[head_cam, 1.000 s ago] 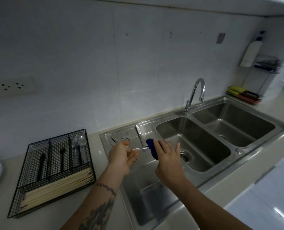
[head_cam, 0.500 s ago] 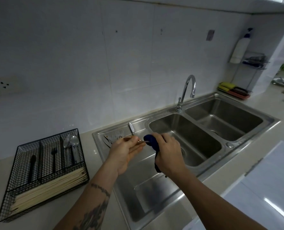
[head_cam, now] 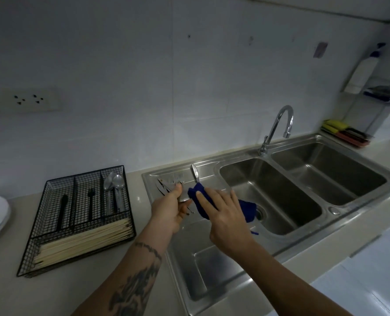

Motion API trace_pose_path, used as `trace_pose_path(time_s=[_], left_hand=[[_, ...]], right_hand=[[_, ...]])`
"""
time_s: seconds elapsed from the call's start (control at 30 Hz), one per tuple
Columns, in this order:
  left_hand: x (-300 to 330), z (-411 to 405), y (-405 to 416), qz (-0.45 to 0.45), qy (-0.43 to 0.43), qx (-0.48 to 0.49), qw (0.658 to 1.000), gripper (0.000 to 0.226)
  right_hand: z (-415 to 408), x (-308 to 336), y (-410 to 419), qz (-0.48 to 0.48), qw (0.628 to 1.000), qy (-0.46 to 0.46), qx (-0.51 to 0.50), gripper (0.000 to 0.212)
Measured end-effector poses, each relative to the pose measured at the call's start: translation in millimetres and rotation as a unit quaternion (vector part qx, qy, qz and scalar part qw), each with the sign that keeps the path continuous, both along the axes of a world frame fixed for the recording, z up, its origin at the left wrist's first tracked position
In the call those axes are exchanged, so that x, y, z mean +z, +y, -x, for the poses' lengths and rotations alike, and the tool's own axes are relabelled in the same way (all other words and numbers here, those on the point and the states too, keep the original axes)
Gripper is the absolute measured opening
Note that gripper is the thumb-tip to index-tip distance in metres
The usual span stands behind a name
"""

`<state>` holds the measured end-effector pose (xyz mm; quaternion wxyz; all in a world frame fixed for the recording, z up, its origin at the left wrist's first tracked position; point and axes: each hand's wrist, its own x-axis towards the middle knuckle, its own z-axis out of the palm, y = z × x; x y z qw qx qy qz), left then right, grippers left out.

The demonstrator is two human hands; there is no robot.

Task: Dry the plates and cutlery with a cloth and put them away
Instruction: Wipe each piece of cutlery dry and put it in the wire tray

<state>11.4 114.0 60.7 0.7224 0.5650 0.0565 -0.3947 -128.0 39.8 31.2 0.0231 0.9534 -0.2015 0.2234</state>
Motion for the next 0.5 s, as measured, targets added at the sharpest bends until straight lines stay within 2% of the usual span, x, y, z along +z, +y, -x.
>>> trace_pose_path(time_s=[0.27, 0.5], left_hand=[[-13.1, -50.8, 16.3, 0.012, 0.022, 0.053, 0.998, 0.031], [-15.3, -91.8, 23.4, 0.097, 0.080, 0.065, 0.990, 0.024]], right_hand=[[-27.0, -9.4, -21.7, -0.091, 0.995, 0.029, -0.004, 0.084], [-92.0, -21.1, -9.2, -0.197, 0.978, -0.032, 0.062, 0.076]])
